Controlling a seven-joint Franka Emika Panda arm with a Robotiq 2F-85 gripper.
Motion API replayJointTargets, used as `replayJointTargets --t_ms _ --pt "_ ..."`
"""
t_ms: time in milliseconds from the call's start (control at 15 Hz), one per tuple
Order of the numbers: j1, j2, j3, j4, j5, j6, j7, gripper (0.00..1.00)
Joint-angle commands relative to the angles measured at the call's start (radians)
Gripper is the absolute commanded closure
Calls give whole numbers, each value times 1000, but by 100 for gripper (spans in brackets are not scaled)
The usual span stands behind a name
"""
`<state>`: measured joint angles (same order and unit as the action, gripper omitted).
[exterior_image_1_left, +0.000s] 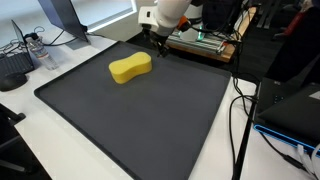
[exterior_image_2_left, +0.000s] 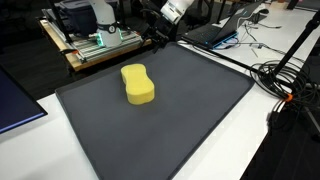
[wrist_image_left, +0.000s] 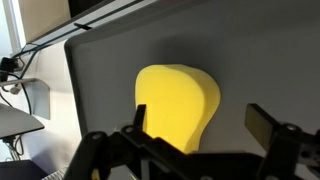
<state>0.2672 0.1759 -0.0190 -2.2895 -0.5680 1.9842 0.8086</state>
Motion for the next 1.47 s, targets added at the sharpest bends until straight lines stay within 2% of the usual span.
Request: replayJointTargets --t_ms 0,200,400,533,600,667,733,800,1000,1133,1267,1400 --pt "-57 -194 37 -238 -79 187 -18 0" --pt "-112 -309 33 -384 -159 381 -28 0" --pt "-198 -387 3 -494 -178 580 -102 0" --pt "-262 -422 -29 -557 -146 720 -207 0" --pt "-283 -335 -43 -474 -96 759 -284 0" --pt "-244 -333 -124 -491 -75 809 -346 0" --pt "-293 -322 -102 -490 -5 847 -438 0" --pt "-225 -302 -198 -486 42 878 -514 0" --pt "-122 -262 -332 -481 258 936 -760 0" --pt "-12 -281 -428 -480 428 897 -923 0" --pt "42 -338 -497 -477 567 815 -1081 0" --pt "38 -354 -550 -468 666 763 -1228 0"
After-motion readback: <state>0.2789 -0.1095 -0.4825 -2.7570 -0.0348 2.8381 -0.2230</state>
